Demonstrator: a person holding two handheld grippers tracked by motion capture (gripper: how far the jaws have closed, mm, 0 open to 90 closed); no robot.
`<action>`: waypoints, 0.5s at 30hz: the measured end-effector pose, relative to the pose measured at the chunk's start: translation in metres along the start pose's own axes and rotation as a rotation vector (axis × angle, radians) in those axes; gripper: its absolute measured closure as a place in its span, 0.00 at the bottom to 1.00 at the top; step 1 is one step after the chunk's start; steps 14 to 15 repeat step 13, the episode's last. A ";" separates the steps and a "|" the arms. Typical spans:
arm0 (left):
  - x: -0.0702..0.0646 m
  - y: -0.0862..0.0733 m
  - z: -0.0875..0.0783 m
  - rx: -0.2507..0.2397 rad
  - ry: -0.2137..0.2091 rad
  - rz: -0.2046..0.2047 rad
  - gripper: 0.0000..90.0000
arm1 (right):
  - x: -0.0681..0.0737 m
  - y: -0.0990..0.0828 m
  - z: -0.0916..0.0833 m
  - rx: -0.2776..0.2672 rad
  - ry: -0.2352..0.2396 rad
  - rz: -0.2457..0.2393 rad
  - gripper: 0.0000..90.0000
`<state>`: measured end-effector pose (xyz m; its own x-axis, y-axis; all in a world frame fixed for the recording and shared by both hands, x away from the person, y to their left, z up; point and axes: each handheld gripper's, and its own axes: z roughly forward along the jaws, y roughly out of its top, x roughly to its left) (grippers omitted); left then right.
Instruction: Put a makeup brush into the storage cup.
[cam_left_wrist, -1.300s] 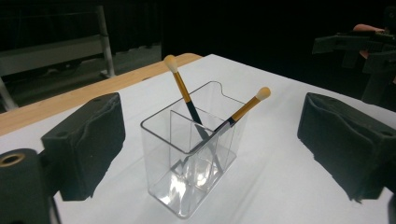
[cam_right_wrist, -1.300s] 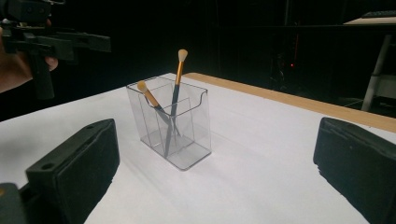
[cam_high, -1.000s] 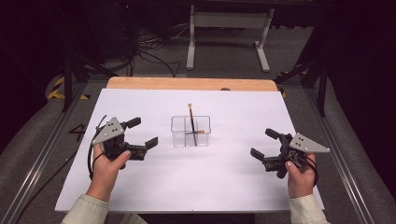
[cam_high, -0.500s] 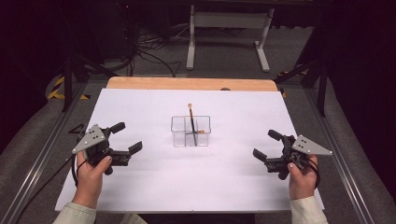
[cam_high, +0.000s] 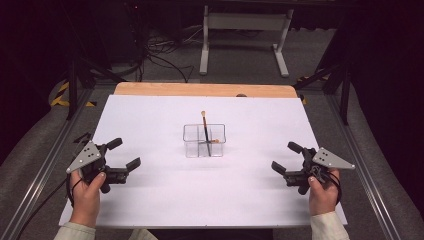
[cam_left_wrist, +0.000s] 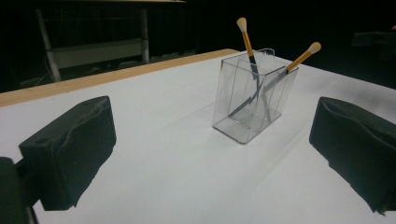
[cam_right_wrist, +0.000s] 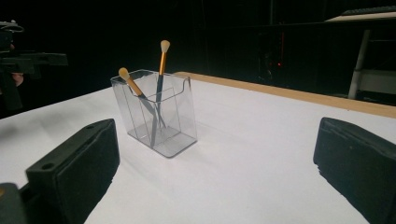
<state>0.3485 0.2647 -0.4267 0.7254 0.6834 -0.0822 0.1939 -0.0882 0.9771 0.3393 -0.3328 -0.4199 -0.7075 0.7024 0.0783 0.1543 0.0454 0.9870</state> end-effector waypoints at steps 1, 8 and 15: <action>0.001 -0.002 -0.001 0.001 -0.001 -0.002 0.01 | 0.000 -0.001 0.000 -0.001 -0.004 0.003 0.01; 0.006 -0.009 -0.003 0.006 0.012 -0.012 0.01 | -0.002 -0.004 0.001 0.005 -0.007 0.007 0.01; 0.007 -0.010 -0.002 0.006 0.009 -0.012 0.01 | -0.002 -0.004 0.000 0.001 -0.010 0.010 0.01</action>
